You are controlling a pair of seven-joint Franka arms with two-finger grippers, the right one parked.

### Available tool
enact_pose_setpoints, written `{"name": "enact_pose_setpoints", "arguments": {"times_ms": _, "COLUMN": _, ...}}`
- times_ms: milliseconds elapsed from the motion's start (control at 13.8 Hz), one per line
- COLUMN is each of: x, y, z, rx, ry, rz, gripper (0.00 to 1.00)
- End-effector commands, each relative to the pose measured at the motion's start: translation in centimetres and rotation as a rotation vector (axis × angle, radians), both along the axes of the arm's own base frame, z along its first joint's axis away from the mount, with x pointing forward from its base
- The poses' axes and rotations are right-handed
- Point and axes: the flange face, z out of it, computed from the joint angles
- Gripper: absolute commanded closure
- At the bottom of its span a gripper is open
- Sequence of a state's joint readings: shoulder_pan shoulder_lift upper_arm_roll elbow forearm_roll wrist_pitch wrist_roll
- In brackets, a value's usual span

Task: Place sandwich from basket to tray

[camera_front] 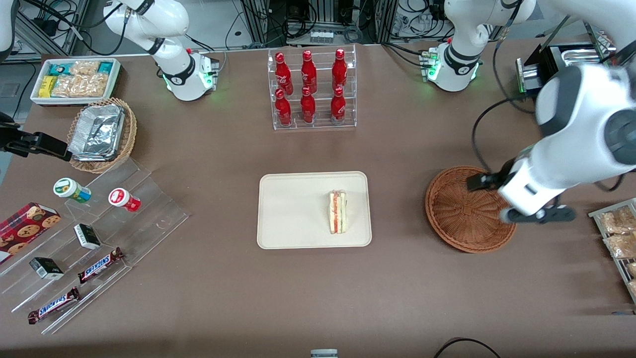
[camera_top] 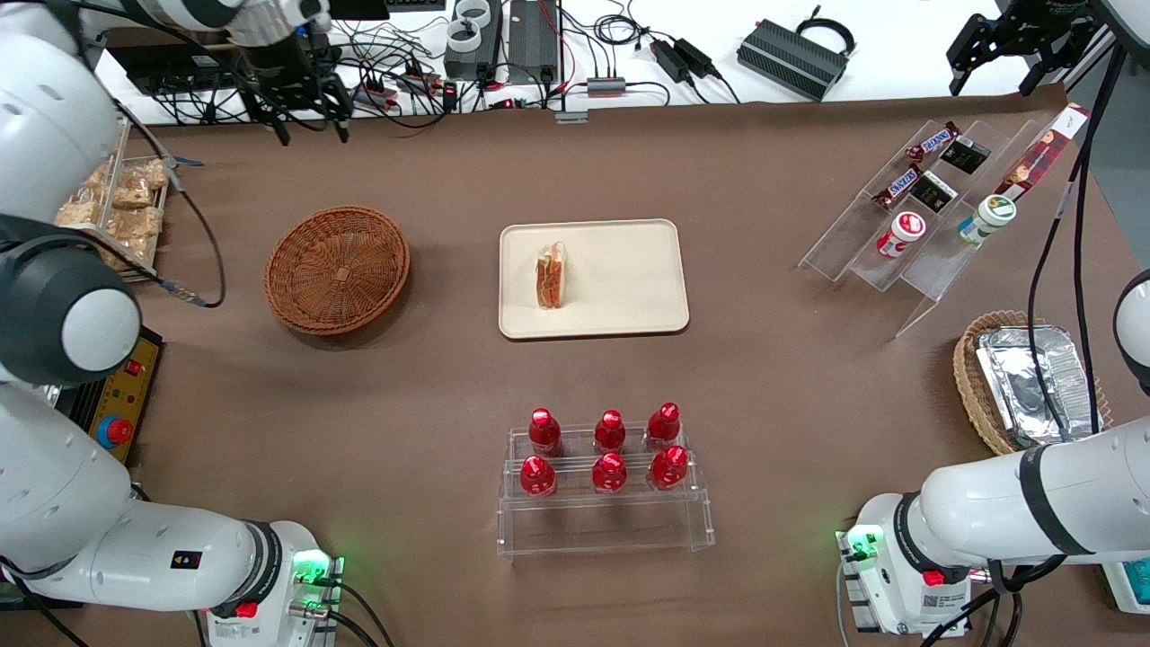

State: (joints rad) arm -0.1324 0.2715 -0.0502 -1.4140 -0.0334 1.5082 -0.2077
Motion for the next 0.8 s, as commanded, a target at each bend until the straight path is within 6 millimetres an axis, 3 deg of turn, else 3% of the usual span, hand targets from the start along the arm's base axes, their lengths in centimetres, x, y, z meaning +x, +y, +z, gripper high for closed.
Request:
{"name": "enact_pose_setpoints", "arguments": {"times_ms": 0, "x": -2.3, "y": 1.4, "z": 3.4, "rx": 0.021, "ry": 0.048, "rz": 0.007, "gripper": 0.00}}
{"name": "enact_pose_setpoints", "arguments": {"times_ms": 73, "x": -2.8, "y": 1.7, "z": 4.7, "rx": 0.024, "ry": 0.051, "rz": 0.010, "gripper": 0.00}}
{"name": "enact_pose_setpoints", "arguments": {"times_ms": 218, "x": -3.9, "y": 4.3, "z": 7.2, "rx": 0.014, "ry": 0.021, "rz": 0.042, "gripper": 0.00}}
{"name": "enact_pose_setpoints", "arguments": {"times_ms": 436, "x": -5.7, "y": 5.4, "z": 9.2, "rx": 0.013, "ry": 0.036, "rz": 0.049, "gripper": 0.00}}
{"name": "enact_pose_setpoints", "arguments": {"times_ms": 727, "x": -6.2, "y": 7.0, "z": 9.0, "rx": 0.070, "ry": 0.054, "rz": 0.061, "gripper": 0.00}}
